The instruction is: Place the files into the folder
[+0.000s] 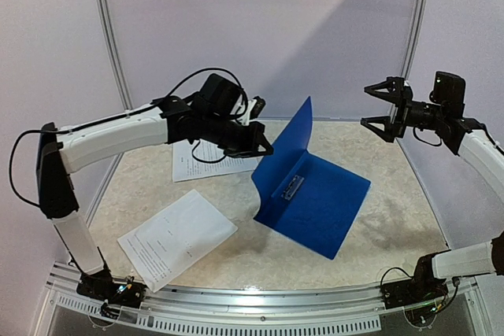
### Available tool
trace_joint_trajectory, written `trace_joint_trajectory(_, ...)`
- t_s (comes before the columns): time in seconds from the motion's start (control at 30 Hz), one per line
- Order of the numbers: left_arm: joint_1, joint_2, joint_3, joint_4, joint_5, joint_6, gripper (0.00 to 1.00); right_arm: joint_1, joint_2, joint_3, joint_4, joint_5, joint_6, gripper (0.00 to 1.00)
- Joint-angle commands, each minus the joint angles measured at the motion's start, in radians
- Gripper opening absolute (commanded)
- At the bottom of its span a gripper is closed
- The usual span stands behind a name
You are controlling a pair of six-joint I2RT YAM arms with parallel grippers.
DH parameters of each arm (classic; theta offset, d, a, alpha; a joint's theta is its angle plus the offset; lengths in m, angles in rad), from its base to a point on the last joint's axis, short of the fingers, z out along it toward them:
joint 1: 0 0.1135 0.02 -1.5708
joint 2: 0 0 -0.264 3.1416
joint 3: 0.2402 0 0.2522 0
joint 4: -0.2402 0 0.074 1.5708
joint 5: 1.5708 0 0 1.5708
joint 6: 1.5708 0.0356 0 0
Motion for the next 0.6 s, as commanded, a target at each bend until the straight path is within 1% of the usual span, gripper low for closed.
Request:
trace_joint_trajectory(0.0,0.066,-0.084,-0.120,0.002,-0.007,-0.040,0.00,-0.005,0.000,0.006,0.010,-0.013,-0.001,0.99)
trace_joint_trajectory(0.1,0.097,-0.128,-0.189,-0.007,-0.025,-0.035,0.00,-0.004,0.003,-0.009,-0.001,0.004,-0.040,0.99)
trace_joint_trajectory(0.17,0.106,-0.152,-0.244,0.012,-0.021,-0.036,0.00,-0.005,0.009,-0.042,-0.013,0.043,-0.111,0.99)
trace_joint_trajectory(0.23,0.108,-0.166,-0.290,0.031,-0.014,-0.034,0.00,-0.004,0.027,-0.122,0.093,0.035,-0.228,0.99)
trace_joint_trajectory(0.27,0.108,-0.173,-0.307,0.041,-0.010,-0.033,0.00,-0.002,0.038,-0.145,0.094,0.047,-0.283,0.99)
trace_joint_trajectory(0.3,0.108,-0.180,-0.324,0.054,-0.010,-0.030,0.00,0.008,0.054,-0.151,0.039,0.103,-0.410,0.99)
trace_joint_trajectory(0.37,0.108,-0.199,-0.366,0.088,-0.007,-0.029,0.00,0.068,0.080,-0.143,-0.086,0.254,-0.622,0.99)
trace_joint_trajectory(0.4,0.108,-0.209,-0.388,0.105,-0.006,-0.031,0.00,0.114,0.103,-0.142,-0.122,0.327,-0.704,0.99)
trace_joint_trajectory(0.43,0.108,-0.219,-0.411,0.119,-0.006,-0.031,0.00,0.151,0.118,-0.144,-0.144,0.365,-0.813,0.99)
trace_joint_trajectory(0.47,0.108,-0.229,-0.430,0.130,-0.006,-0.032,0.00,0.186,0.140,-0.151,-0.154,0.391,-0.877,0.97)
trace_joint_trajectory(0.5,0.108,-0.241,-0.451,0.140,-0.006,-0.032,0.00,0.205,0.159,-0.157,-0.151,0.382,-0.905,0.94)
trace_joint_trajectory(0.57,0.108,-0.269,-0.488,0.151,-0.014,-0.026,0.00,0.214,0.232,-0.162,-0.134,0.350,-0.925,0.87)
